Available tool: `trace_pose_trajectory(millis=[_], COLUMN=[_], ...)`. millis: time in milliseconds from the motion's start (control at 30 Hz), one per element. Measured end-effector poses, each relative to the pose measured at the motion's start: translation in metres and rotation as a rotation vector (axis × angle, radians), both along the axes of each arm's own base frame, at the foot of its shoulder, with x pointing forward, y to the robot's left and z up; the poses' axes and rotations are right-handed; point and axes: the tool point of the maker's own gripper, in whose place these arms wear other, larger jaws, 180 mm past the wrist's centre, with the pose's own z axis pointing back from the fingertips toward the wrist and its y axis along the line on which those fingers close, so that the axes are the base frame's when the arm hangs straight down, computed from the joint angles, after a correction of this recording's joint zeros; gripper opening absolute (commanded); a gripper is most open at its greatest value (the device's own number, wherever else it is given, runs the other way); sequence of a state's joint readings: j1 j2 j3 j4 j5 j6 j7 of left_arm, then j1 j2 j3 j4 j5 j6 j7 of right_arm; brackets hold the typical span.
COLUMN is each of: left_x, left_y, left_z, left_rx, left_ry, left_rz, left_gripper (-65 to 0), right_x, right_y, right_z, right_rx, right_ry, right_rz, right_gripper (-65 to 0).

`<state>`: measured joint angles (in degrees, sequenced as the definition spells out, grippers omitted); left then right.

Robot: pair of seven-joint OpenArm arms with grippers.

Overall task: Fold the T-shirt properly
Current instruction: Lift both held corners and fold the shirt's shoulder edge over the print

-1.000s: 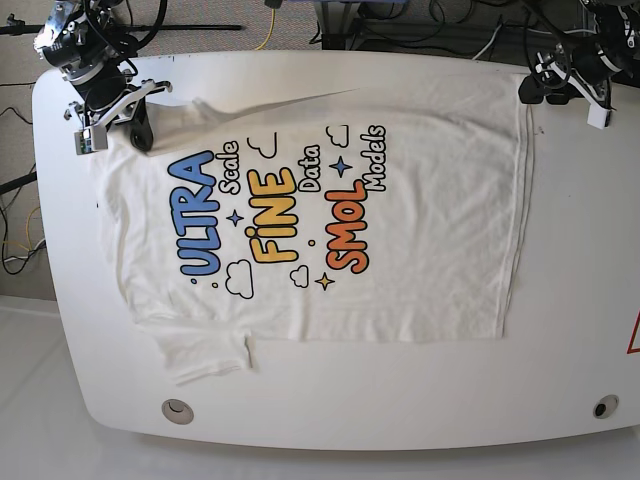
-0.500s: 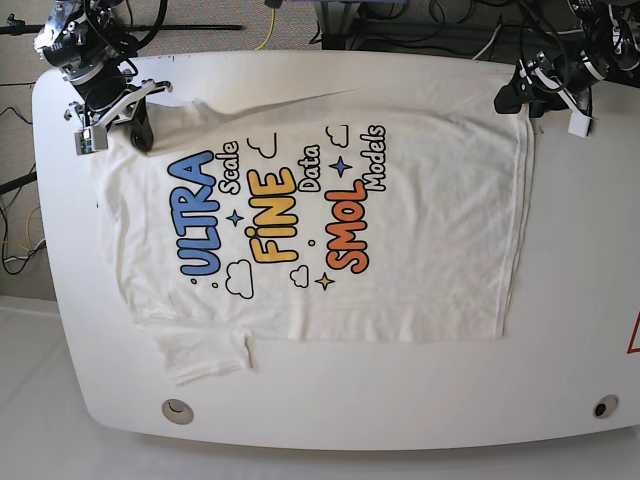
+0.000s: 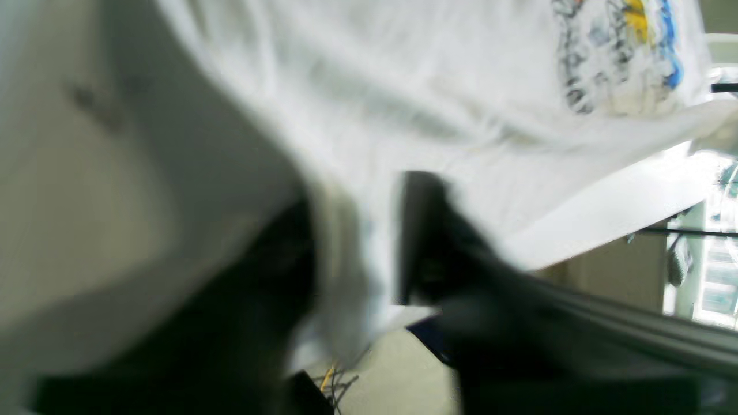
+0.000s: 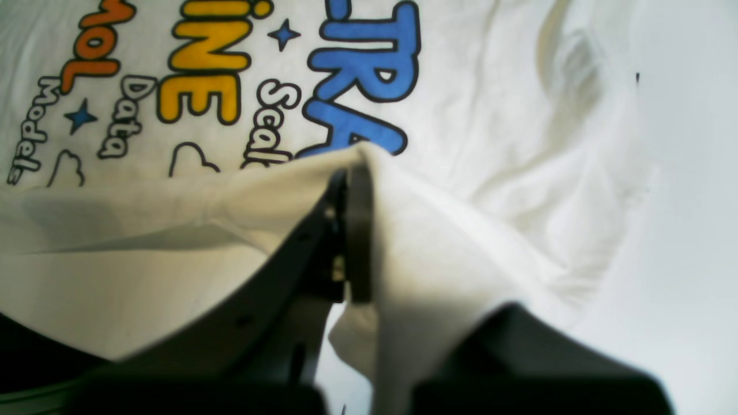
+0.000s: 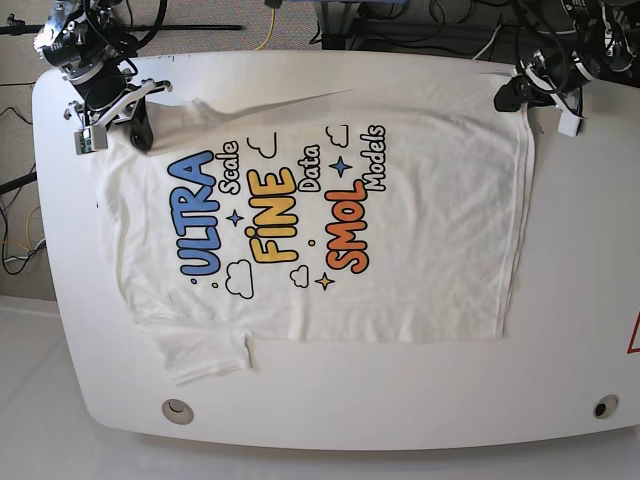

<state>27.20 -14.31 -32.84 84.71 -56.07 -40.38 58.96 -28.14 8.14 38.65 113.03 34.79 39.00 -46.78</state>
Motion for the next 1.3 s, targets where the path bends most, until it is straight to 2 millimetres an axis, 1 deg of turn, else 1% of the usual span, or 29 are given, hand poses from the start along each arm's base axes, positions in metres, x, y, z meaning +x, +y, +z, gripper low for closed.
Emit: trace_pose_trajectory(millis=[100,267,533,733,933,1100,1300], left_x=[-0.003,-0.005,-0.007,-0.004,0.017,0.033,0.045], left_y=[-0.001,0.002,0.022,0.036,0.046,0.044,0.043], left_z=[-0.002,-0.001,0.002,0.009,0.026,0.032,0.037], left_rx=[-0.005,0.002,0.041,0.1,0.134,0.13,0.128], left_ry=[0.011,0.016,0.016,0.028,-0.024,-0.061,-0.087], left_rz=[0.002,0.007,0.052,0.051,0.056,0.054,0.054], left_gripper=[-62.7,-63.3,-63.4,-63.4,-63.4,-63.4,-63.4], right_x=[0.0,0.0,0.0,0.0,0.002,0.001,0.001], right_y=[0.0,0.0,0.0,0.0,0.0,0.001,0.002], right_z=[0.0,0.0,0.0,0.001,0.001,0.001,0.001], right_rx=[0.0,-0.001,-0.001,0.001,0.001,0.001,0.002], right_ry=[0.0,0.0,-0.001,-0.002,-0.006,-0.006,-0.007], right_rz=[0.0,0.001,0.001,0.001,0.002,0.008,0.012], right_gripper=[-65.0,-65.0,-65.0,-65.0,-65.0,-65.0,-65.0])
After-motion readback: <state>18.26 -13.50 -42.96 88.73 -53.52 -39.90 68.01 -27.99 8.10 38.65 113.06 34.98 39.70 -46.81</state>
